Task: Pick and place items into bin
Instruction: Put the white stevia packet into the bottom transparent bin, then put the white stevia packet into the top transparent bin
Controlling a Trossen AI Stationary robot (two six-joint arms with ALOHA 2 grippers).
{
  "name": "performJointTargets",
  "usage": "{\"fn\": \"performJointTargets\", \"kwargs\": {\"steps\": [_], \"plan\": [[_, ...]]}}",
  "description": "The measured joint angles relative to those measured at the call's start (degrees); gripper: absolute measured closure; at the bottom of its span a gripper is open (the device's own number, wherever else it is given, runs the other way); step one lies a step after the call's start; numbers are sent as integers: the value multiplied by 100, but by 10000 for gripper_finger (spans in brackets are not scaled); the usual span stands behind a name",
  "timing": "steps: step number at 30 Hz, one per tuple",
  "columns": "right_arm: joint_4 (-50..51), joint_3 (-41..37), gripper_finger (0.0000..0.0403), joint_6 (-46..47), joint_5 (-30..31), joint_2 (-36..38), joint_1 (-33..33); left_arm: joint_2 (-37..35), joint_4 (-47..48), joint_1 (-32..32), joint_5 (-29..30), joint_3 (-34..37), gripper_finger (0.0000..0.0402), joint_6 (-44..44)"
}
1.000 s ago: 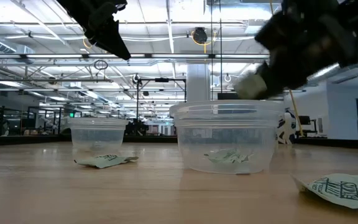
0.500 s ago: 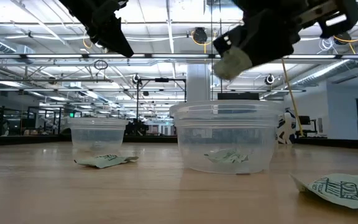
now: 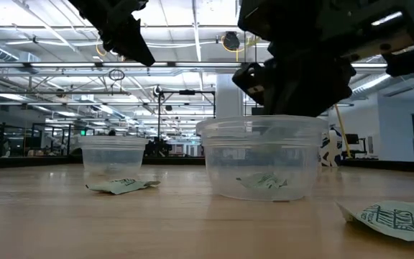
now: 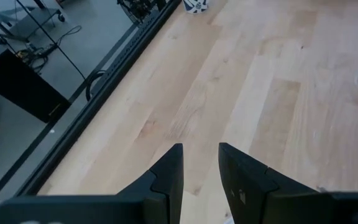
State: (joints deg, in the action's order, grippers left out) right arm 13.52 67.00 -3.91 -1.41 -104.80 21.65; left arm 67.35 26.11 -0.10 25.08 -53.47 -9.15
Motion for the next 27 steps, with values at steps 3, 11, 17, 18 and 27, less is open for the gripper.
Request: {"fn": "performJointTargets", "kwargs": {"steps": [3,11,17,18,27], "plan": [[8,16,394,-221,3,-4,-13,0,-2,0,0,0,293,-2],[185,16,366,-296,157,-3,-169,0,-27,0,2,0,293,-4],[91,16,310,-300,157,-3,-181,0,-26,0,0,0,293,-13],[91,16,302,-300,156,-3,-180,0,-26,0,0,0,293,-13],[285,16,280,-287,157,708,-179,0,124,0,-298,0,293,-12]]}}
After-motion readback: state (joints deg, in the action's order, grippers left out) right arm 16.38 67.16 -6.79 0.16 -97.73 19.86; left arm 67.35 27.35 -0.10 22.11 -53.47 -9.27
